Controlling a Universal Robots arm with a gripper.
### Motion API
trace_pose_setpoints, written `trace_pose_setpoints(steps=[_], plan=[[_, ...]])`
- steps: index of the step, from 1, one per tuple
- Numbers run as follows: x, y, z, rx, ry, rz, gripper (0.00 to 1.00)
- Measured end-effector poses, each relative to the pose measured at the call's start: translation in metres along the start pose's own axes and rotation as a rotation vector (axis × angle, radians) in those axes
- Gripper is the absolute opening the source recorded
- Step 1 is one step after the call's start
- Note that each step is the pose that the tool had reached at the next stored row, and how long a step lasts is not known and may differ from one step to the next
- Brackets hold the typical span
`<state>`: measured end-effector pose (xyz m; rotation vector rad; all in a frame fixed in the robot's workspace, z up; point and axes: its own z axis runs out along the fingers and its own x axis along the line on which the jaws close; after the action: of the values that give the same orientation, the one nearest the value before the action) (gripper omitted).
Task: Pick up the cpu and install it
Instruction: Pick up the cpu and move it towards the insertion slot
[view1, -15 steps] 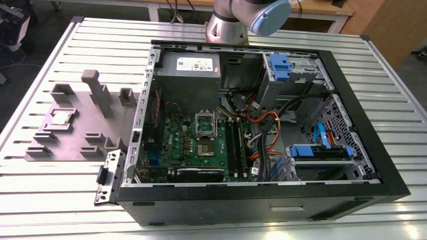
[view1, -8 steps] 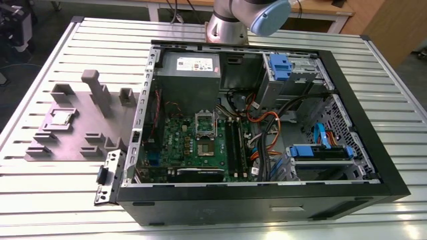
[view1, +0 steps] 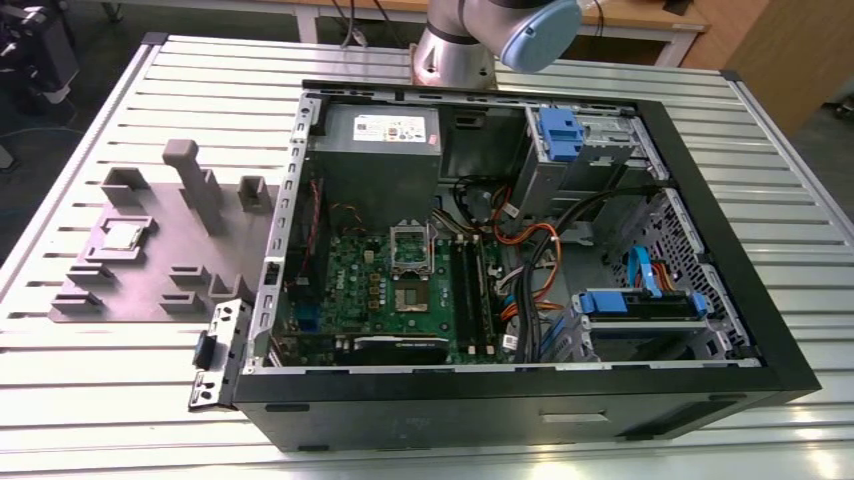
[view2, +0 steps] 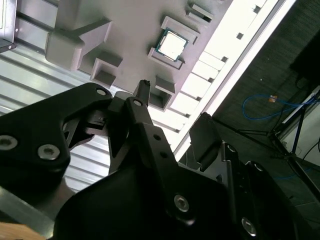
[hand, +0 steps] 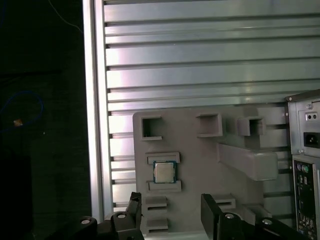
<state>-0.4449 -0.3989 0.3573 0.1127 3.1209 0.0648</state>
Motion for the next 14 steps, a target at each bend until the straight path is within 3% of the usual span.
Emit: trace_pose_setpoints(steps=[14], plan=[[0.0002, -0.0007, 0.0145, 0.0002, 0.0003, 0.000, 0.59]])
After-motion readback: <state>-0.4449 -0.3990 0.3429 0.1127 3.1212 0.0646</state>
